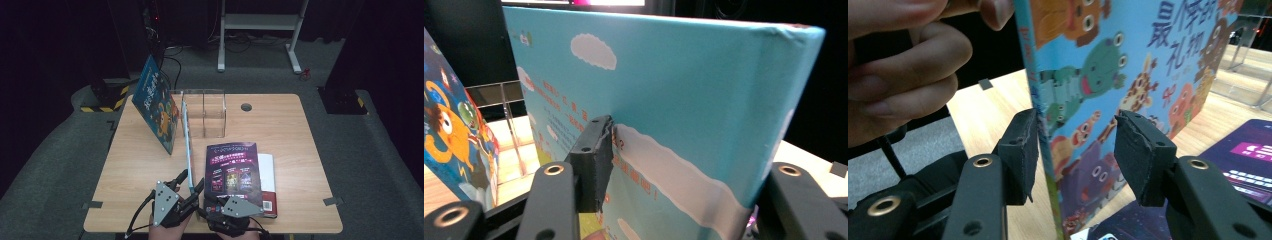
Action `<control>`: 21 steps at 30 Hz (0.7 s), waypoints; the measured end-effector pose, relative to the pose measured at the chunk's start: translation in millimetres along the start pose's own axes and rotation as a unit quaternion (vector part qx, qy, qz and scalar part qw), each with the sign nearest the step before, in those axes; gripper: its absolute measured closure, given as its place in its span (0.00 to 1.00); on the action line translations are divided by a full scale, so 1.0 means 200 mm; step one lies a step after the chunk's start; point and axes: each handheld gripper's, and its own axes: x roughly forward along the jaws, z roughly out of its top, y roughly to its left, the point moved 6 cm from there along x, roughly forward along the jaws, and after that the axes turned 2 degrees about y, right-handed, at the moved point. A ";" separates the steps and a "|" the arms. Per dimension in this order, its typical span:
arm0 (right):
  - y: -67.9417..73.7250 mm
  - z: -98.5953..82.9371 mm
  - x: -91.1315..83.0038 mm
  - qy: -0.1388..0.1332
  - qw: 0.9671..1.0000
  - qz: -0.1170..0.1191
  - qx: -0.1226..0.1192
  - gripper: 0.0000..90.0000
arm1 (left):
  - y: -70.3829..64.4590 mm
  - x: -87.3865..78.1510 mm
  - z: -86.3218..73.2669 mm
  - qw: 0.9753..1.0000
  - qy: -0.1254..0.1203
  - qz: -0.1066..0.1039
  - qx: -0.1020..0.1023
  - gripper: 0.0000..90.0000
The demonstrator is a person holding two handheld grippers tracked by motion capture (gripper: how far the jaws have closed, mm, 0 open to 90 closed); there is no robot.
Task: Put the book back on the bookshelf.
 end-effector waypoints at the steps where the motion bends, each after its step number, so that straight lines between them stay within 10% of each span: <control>1: -0.01 0.00 -0.01 -0.003 1.000 -0.003 0.003 0.58 | 0.00 0.00 0.00 1.000 0.000 0.001 0.000 0.54; 21: -0.12 0.00 -0.06 -0.012 0.999 -0.033 0.024 0.59 | 0.09 -0.04 0.01 0.999 0.003 0.022 0.028 0.64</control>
